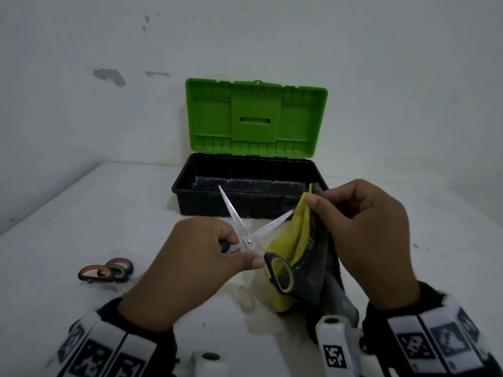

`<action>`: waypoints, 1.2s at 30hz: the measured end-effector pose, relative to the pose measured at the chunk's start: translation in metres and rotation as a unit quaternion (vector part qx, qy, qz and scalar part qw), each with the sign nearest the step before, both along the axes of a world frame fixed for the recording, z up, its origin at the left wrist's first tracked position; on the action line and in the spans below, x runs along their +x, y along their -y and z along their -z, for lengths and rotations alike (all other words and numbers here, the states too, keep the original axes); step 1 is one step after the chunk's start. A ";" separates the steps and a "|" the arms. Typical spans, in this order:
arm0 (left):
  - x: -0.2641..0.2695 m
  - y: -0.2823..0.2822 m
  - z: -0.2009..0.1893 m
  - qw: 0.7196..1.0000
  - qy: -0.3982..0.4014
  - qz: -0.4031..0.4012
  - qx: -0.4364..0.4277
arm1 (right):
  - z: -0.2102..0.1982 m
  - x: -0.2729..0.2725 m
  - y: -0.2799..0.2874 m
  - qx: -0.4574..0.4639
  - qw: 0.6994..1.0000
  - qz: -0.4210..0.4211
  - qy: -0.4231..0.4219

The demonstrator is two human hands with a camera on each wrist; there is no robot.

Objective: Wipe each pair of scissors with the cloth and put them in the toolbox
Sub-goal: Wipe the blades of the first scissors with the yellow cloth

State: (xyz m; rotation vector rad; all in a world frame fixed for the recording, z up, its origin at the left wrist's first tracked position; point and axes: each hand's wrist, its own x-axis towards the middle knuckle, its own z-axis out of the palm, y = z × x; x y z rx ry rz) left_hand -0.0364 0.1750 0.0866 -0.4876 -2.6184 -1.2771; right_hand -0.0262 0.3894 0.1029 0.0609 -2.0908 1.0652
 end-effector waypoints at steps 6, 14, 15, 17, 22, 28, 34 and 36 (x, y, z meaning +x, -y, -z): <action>0.001 -0.012 -0.005 0.997 -0.026 -0.026 -0.075 | 0.010 0.013 0.031 0.124 0.986 -0.098 0.048; 0.004 -0.016 -0.003 0.980 -0.113 -0.052 -0.153 | 0.011 0.003 0.031 0.078 0.995 -0.031 0.047; 0.005 -0.016 -0.003 0.979 -0.115 -0.051 -0.158 | 0.011 0.005 0.034 0.084 0.994 -0.044 0.052; 0.005 -0.016 -0.004 0.973 -0.142 -0.054 -0.176 | 0.011 0.008 0.037 0.078 0.993 -0.064 0.059; 0.003 -0.015 -0.001 0.963 -0.190 -0.059 -0.184 | 0.004 -0.006 0.022 0.036 0.997 -0.005 0.066; 0.000 -0.016 0.002 0.957 -0.201 -0.052 -0.201 | 0.007 0.002 0.035 0.056 0.992 -0.066 0.092; -0.002 -0.014 0.006 0.958 -0.212 -0.061 -0.186 | 0.006 -0.005 0.031 0.044 0.994 -0.041 0.089; -0.003 -0.013 0.007 0.958 -0.210 -0.062 -0.183 | 0.008 0.000 0.040 0.060 0.993 -0.061 0.087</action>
